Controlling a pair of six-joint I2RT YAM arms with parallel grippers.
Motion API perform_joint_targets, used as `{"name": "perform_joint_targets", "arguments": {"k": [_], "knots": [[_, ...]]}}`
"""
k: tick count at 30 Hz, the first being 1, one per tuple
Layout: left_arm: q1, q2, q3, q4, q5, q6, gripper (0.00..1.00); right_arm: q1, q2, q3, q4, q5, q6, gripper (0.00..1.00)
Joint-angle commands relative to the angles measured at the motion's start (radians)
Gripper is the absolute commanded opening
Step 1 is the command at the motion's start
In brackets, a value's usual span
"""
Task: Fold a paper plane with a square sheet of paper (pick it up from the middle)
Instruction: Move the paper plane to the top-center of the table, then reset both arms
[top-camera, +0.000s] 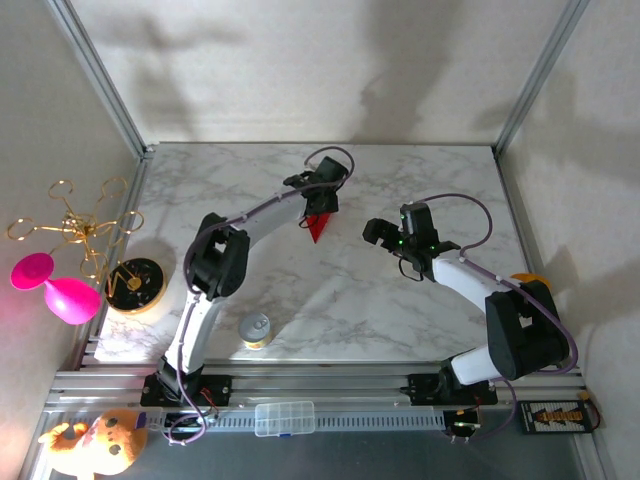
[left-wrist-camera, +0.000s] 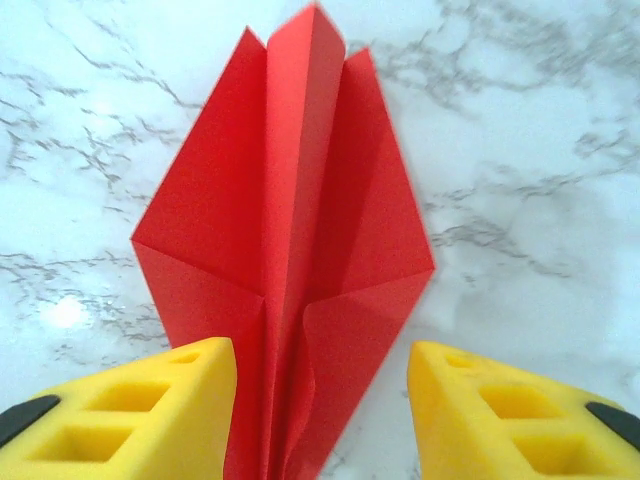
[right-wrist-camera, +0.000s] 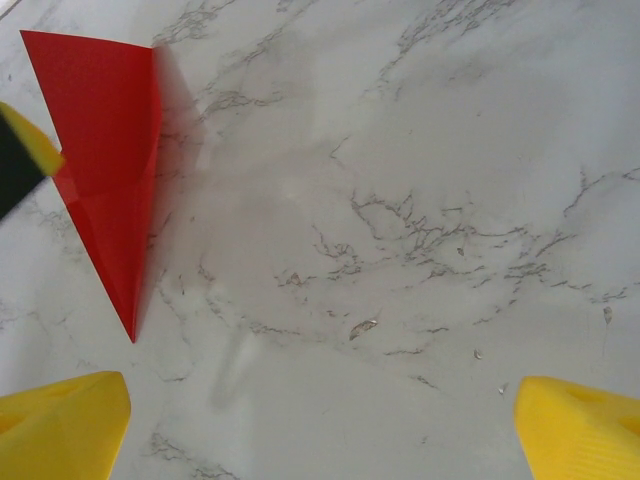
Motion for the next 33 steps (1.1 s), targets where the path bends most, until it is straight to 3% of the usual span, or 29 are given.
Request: {"name": "perform_joint_targets", "arguments": {"k": [1, 5, 10, 13, 18, 22, 27, 33], "knots": [[-0.008, -0.102, -0.036, -0.006, -0.059, -0.026, 0.49, -0.006, -0.002, 0.034, -0.006, 0.004, 0.005, 0.99], [-0.008, -0.243, -0.136, 0.059, -0.111, -0.036, 0.49, -0.007, -0.023, 0.082, -0.043, 0.067, -0.035, 0.99], [-0.004, -0.516, -0.389, 0.234, -0.243, -0.033, 0.55, -0.007, -0.075, 0.157, -0.048, 0.21, -0.147, 0.99], [0.004, -0.705, -0.603, 0.385, -0.329, -0.006, 0.66, -0.006, -0.118, 0.163, 0.003, 0.311, -0.215, 0.99], [0.017, -0.989, -0.995, 0.674, -0.456, 0.097, 0.92, -0.007, -0.21, 0.076, 0.183, 0.503, -0.329, 0.99], [0.058, -1.169, -1.28, 0.931, -0.536, 0.199, 0.99, -0.01, -0.279, -0.062, 0.395, 0.648, -0.465, 0.99], [0.182, -1.247, -1.48, 1.048, -0.6, 0.256, 0.99, -0.046, -0.299, -0.229, 0.637, 0.723, -0.6, 0.99], [0.294, -1.189, -1.643, 1.269, -0.503, 0.391, 1.0, -0.162, -0.22, -0.339, 0.709, 0.725, -0.574, 0.99]]}}
